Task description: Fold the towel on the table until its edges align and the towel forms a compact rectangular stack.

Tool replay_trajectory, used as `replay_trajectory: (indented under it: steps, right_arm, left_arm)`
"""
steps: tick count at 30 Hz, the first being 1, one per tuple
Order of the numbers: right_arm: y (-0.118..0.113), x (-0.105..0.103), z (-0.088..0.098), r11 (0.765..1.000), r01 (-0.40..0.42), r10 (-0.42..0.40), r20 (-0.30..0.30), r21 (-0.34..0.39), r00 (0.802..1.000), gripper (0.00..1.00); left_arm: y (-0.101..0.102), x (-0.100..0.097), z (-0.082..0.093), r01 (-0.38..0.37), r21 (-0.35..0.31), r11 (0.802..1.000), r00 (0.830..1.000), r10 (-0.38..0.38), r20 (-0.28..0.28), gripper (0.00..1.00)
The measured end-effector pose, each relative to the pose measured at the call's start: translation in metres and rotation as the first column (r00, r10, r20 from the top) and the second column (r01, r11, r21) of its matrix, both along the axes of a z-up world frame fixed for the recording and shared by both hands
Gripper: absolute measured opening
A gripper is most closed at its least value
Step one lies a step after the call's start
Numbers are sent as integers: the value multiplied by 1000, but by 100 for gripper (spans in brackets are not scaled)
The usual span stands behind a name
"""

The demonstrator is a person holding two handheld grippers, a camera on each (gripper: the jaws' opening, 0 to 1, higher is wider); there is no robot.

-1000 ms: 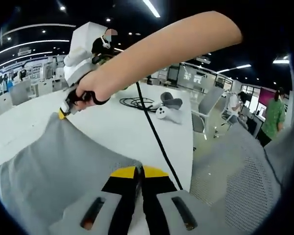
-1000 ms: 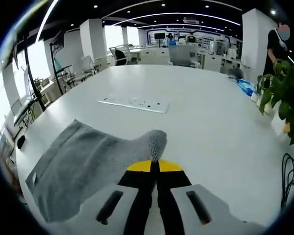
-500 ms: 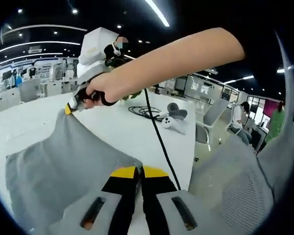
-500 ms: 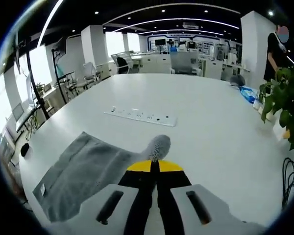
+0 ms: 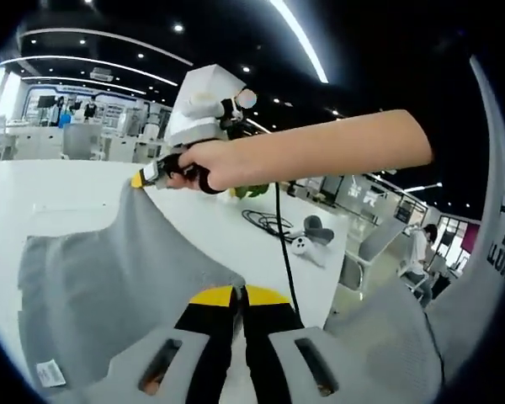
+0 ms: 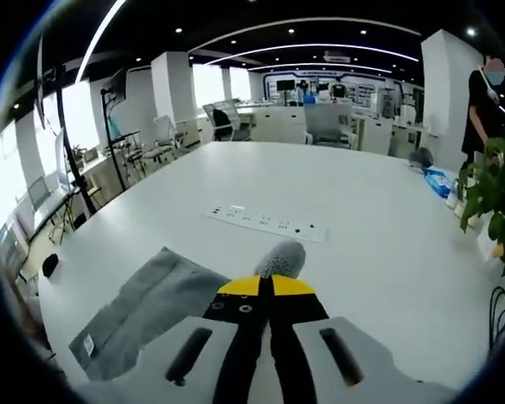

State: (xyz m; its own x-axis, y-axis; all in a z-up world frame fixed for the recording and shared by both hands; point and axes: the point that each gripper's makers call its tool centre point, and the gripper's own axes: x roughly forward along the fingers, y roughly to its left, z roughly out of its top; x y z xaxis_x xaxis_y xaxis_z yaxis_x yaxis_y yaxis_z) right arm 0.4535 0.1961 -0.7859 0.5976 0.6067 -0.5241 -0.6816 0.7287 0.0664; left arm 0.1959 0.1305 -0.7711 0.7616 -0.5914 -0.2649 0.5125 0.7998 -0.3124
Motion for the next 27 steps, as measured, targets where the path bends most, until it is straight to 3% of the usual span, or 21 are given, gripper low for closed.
replay_trajectory:
  steps: [12,22,27]
  right_arm:
    - [41,-12,12,998,-41,40,26,49,999,0]
    - [77,-20,17,992,-94,92,37,80,995,0]
    - [93,-17,12,989,-129,126,47,68,991,0]
  left_arm:
    - [41,-9,1,-131,-31,991,991,131,-13,3]
    - [81,-20,1,-248,-35,968,969,248,-26,3]
    - [102,-27,-9,-315,-21,949,948,313,-51,3]
